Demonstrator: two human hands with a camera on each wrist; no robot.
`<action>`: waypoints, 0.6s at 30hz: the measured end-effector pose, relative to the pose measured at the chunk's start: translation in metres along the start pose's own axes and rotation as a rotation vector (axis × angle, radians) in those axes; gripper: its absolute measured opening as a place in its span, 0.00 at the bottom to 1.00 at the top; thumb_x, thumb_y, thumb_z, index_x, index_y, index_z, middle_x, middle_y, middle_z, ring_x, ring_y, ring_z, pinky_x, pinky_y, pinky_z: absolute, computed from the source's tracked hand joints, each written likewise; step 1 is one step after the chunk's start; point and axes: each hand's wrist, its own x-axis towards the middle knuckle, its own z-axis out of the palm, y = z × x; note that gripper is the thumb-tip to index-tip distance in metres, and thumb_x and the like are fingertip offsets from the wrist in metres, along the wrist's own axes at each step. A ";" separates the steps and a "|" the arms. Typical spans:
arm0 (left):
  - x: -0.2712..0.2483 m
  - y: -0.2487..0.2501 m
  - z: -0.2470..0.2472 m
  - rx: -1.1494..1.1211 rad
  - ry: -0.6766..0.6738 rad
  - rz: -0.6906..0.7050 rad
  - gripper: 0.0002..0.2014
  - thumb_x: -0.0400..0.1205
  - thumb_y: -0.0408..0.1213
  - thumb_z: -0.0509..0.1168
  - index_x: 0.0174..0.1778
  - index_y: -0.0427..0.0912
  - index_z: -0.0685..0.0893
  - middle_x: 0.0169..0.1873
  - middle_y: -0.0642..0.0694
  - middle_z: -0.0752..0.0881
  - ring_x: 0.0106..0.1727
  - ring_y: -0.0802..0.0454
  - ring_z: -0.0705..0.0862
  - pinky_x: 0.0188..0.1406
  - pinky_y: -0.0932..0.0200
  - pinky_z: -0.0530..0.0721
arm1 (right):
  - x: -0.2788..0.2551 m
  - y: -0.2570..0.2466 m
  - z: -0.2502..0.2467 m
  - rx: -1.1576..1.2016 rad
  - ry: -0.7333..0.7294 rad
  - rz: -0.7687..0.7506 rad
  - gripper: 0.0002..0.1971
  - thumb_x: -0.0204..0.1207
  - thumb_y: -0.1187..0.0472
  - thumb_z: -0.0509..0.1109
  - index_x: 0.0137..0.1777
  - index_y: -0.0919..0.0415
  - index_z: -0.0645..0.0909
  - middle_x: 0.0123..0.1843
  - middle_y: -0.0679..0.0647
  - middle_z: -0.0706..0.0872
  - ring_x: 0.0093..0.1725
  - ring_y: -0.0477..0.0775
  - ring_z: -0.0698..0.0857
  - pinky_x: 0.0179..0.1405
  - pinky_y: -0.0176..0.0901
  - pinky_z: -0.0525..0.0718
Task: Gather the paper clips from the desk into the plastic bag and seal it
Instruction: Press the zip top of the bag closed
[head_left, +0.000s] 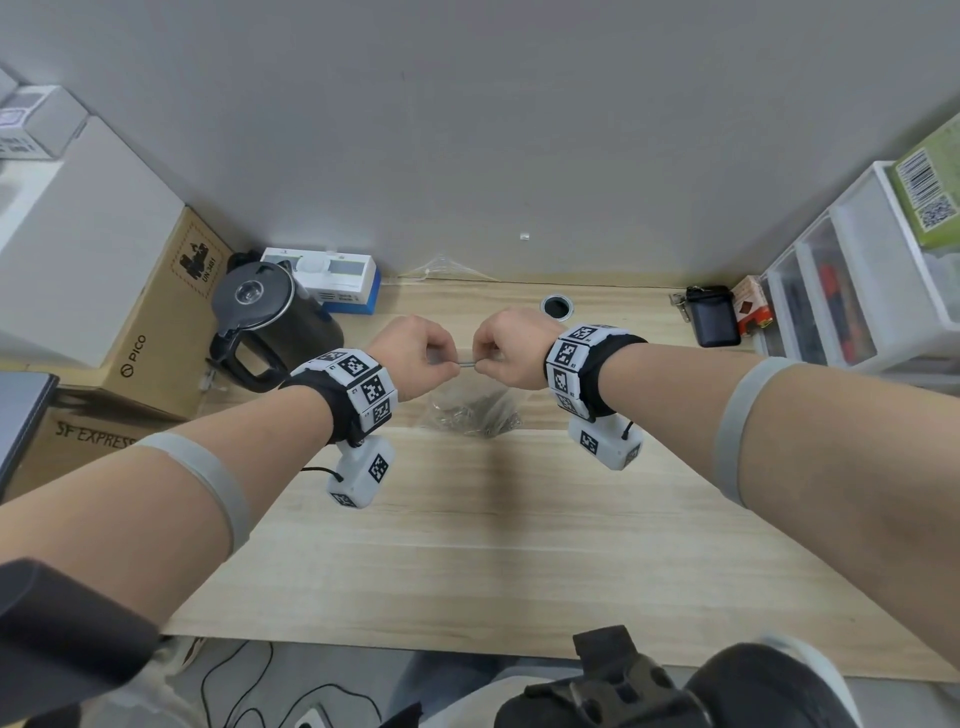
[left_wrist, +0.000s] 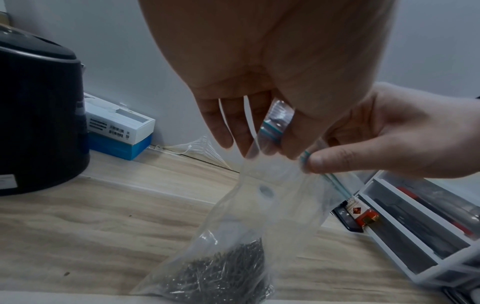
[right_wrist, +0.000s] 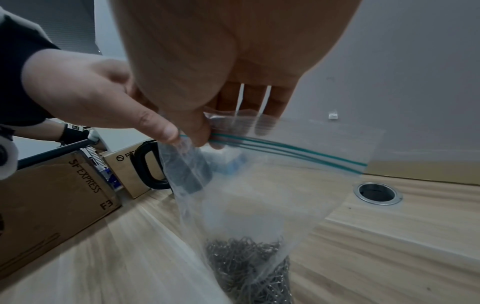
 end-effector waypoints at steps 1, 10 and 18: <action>0.000 0.000 0.000 -0.003 0.002 -0.003 0.03 0.76 0.36 0.73 0.37 0.46 0.90 0.36 0.52 0.88 0.38 0.60 0.81 0.40 0.63 0.75 | 0.001 0.000 0.001 -0.006 0.003 -0.005 0.06 0.76 0.55 0.68 0.45 0.51 0.86 0.45 0.46 0.89 0.47 0.53 0.84 0.42 0.43 0.79; 0.001 0.004 0.004 -0.023 -0.005 -0.012 0.03 0.75 0.38 0.75 0.41 0.45 0.92 0.39 0.50 0.91 0.46 0.52 0.87 0.51 0.58 0.83 | 0.002 -0.005 0.004 -0.003 0.020 -0.024 0.05 0.75 0.57 0.66 0.43 0.53 0.84 0.38 0.45 0.85 0.41 0.54 0.81 0.35 0.39 0.71; 0.002 0.007 0.005 0.040 -0.026 -0.010 0.02 0.76 0.38 0.74 0.39 0.45 0.91 0.38 0.50 0.90 0.44 0.51 0.86 0.49 0.57 0.84 | -0.004 0.006 0.001 -0.016 -0.023 0.028 0.06 0.76 0.54 0.69 0.46 0.53 0.87 0.40 0.47 0.87 0.45 0.55 0.85 0.39 0.42 0.77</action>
